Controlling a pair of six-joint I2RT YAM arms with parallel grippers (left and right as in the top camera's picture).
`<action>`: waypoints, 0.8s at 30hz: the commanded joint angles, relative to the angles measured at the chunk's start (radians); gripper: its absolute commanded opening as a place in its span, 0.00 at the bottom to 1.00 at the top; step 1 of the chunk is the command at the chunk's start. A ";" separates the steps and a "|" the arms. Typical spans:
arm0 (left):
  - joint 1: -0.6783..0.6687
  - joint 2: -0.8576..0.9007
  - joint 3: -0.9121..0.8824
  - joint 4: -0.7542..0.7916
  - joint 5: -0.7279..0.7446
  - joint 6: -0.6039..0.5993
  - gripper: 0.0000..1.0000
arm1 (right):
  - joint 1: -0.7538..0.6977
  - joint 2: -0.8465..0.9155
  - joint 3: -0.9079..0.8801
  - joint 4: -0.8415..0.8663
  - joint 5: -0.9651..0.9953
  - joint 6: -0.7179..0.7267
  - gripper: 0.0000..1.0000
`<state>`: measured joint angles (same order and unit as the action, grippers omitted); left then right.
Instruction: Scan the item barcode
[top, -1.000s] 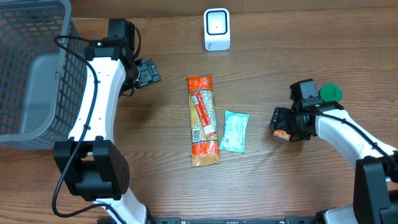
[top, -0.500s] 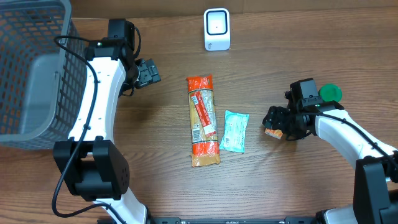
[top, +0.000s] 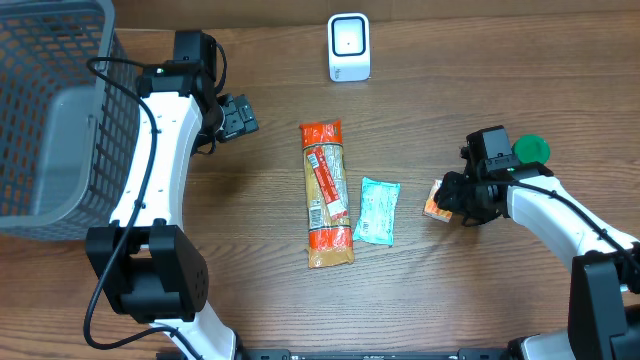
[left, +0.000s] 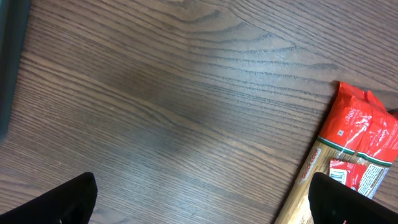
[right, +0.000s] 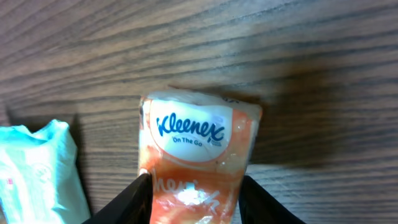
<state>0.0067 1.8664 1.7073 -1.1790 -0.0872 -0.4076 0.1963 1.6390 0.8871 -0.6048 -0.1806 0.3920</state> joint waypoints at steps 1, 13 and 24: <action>-0.001 -0.023 0.016 0.002 -0.001 0.019 1.00 | -0.003 -0.021 -0.001 -0.002 0.023 -0.004 0.47; -0.001 -0.023 0.016 0.002 -0.001 0.019 1.00 | -0.077 -0.021 0.045 -0.078 0.005 -0.004 0.49; -0.001 -0.023 0.016 0.002 -0.001 0.019 1.00 | -0.079 -0.021 0.043 -0.089 -0.059 -0.056 0.28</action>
<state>0.0067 1.8664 1.7073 -1.1790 -0.0868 -0.4076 0.1184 1.6390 0.9054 -0.6975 -0.2249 0.3500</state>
